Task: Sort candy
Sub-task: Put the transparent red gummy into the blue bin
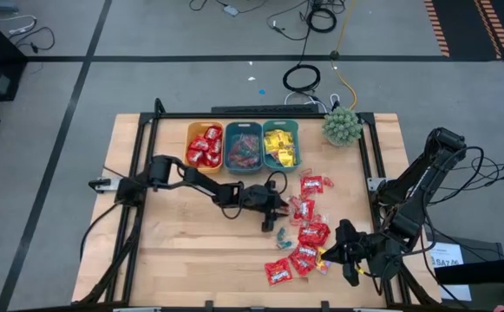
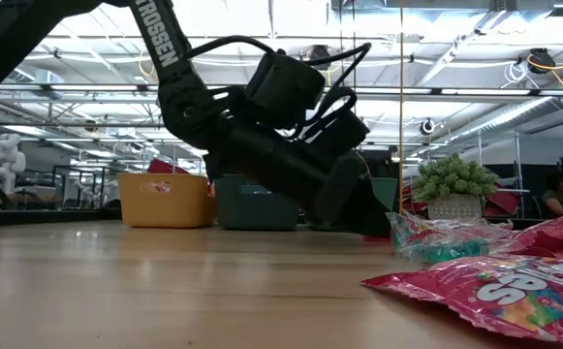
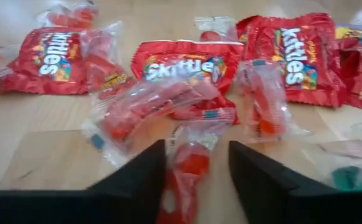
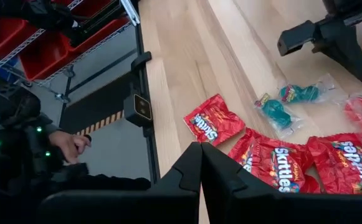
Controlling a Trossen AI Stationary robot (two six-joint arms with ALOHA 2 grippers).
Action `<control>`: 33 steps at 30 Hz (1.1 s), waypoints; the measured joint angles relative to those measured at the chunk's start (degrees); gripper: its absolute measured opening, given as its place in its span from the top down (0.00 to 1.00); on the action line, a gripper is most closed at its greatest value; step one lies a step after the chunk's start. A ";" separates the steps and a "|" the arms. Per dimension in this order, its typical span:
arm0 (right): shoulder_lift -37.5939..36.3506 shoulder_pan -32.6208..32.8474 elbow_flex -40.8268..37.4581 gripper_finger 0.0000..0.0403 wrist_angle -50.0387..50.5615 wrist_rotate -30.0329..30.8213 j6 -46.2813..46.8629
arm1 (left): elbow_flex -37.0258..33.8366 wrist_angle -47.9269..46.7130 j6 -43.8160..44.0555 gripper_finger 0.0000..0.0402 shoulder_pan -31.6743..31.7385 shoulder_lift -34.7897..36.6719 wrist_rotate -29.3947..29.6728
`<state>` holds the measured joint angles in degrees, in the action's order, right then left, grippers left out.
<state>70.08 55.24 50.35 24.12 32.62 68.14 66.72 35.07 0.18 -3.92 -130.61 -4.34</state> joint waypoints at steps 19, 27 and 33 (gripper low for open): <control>0.00 -0.17 0.00 1.00 0.69 1.11 -0.23 | -0.46 -31.75 -9.76 0.99 5.38 32.09 -2.90; 0.00 -0.58 0.00 1.00 1.77 8.21 0.61 | -0.37 -41.48 -9.70 0.99 16.85 45.92 7.17; 0.00 -2.11 0.00 1.00 3.63 9.33 3.17 | -0.39 -46.17 -7.71 0.97 25.75 45.47 5.40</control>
<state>70.08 53.14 50.35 27.75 41.95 71.30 66.32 -11.10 -7.53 21.83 -85.14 1.06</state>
